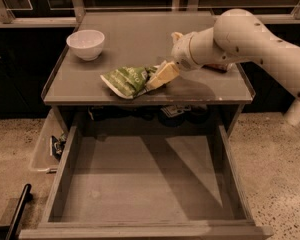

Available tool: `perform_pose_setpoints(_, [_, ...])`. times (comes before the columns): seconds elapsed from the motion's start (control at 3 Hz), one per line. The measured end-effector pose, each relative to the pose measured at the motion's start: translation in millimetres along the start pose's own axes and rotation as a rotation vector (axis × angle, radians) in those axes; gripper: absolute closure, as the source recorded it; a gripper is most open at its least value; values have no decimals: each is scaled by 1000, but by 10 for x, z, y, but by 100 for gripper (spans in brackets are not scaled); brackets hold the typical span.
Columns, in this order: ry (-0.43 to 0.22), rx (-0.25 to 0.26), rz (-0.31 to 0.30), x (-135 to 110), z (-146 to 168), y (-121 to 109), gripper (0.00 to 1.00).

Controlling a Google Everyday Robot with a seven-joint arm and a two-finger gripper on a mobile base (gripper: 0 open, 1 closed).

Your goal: Pick green jalapeno chip bag from top drawer and place on counter

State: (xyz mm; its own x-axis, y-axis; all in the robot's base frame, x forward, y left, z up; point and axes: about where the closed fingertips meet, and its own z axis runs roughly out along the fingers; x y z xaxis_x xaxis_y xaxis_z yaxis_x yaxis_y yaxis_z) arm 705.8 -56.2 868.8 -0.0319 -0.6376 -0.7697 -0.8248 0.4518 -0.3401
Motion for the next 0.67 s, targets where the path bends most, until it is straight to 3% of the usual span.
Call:
perform_pose_setpoints(0.33, [26,50,-71,-226,-293,-161,0])
perform_pose_setpoints(0.67, [27,54,-75,-241,-313,-168,0])
